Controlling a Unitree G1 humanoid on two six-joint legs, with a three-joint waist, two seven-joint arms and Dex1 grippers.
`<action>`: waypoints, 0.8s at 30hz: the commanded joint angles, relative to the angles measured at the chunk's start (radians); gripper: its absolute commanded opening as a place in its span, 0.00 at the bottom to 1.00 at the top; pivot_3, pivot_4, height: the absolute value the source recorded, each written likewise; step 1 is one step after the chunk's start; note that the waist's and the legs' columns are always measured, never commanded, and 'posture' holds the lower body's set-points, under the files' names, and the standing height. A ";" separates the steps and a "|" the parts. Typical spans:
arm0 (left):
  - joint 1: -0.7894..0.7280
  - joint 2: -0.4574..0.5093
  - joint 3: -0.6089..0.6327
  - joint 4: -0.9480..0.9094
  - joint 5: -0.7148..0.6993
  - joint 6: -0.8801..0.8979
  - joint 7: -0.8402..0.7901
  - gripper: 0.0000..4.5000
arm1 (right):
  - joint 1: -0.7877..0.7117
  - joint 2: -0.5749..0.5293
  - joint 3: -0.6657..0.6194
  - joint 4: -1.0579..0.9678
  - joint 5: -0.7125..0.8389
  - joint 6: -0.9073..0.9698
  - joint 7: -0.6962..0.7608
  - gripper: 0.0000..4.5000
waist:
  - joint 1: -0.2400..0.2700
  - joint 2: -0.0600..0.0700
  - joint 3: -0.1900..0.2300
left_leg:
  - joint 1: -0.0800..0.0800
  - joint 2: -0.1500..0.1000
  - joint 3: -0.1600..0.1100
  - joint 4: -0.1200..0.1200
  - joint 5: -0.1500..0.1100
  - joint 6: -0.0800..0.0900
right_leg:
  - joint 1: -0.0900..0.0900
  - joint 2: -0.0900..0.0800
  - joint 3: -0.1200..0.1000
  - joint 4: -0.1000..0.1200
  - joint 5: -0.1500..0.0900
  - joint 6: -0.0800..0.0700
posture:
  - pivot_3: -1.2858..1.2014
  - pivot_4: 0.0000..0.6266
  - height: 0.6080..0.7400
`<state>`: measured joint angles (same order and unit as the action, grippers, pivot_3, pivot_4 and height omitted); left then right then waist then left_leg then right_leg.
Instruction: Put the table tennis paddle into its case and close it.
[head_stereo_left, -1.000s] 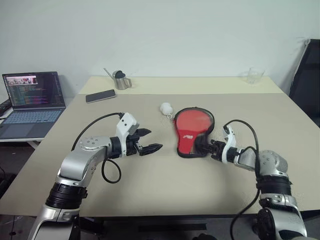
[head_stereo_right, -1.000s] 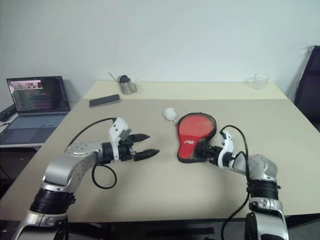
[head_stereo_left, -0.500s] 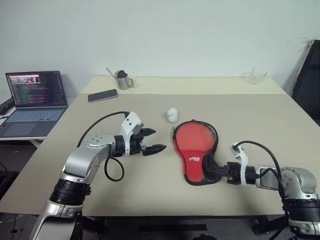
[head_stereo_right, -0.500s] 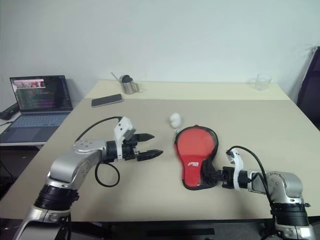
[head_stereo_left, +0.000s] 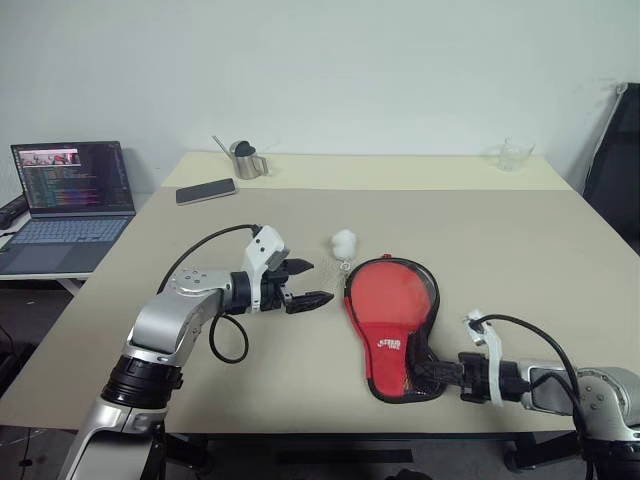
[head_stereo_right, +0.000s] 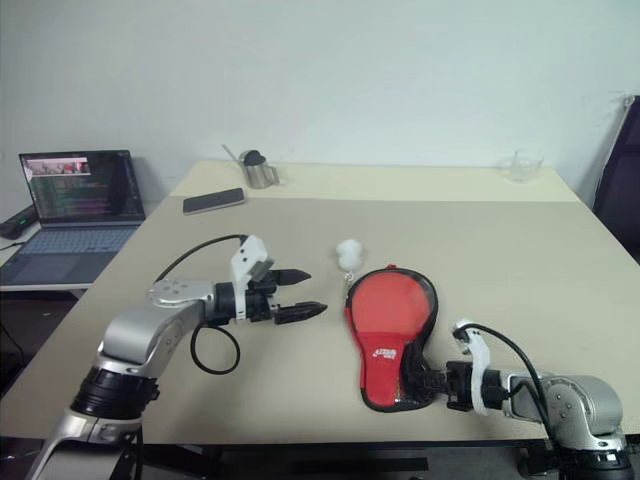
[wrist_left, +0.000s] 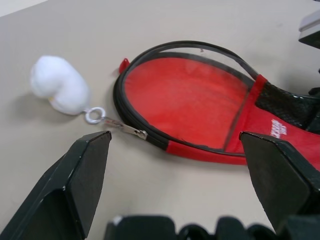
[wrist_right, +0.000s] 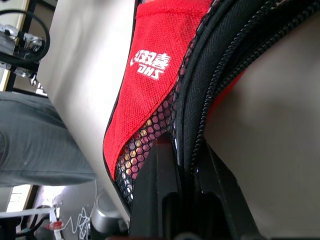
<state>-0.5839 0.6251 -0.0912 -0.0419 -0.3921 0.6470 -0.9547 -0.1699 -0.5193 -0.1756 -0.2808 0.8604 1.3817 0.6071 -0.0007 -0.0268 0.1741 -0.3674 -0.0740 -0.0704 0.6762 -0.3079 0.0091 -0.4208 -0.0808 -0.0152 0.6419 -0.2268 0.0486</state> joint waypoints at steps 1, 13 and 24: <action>-0.024 0.007 0.009 -0.014 0.001 -0.012 -0.010 1.00 | 0.066 0.002 0.055 -0.002 0.042 0.083 0.013 0.01 | 0.000 -0.001 0.000 | 0.000 0.000 0.000 0.000 0.000 0.000 | 0.000 0.000 0.000 0.000 0.000 0.000 | 0.52 0.24 1.00; -0.022 0.009 0.014 -0.012 0.004 -0.011 -0.005 1.00 | 0.115 0.007 0.048 -0.043 0.086 0.103 0.016 0.01 | 0.001 -0.005 -0.003 | 0.000 0.000 -0.001 0.000 0.000 0.000 | 0.000 0.000 -0.001 0.000 -0.001 0.000 | 0.52 0.24 1.00; -0.022 0.007 0.013 -0.013 0.004 -0.010 -0.004 1.00 | 0.106 -0.036 0.165 0.113 -0.051 -0.088 0.091 0.01 | 0.000 -0.018 -0.011 | 0.003 0.000 -0.001 0.000 0.000 0.000 | 0.002 0.000 -0.001 0.000 -0.001 0.000 | 0.52 0.24 1.00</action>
<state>-0.5840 0.6268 -0.0915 -0.0403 -0.3872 0.6471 -0.9536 -0.1036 -0.5532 -0.1229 -0.2679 0.8700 1.3141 0.6745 -0.0005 -0.0443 0.1630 -0.3641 -0.0736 -0.0716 0.6762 -0.3085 0.0092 -0.4177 -0.0804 -0.0163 0.6419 -0.2276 0.0484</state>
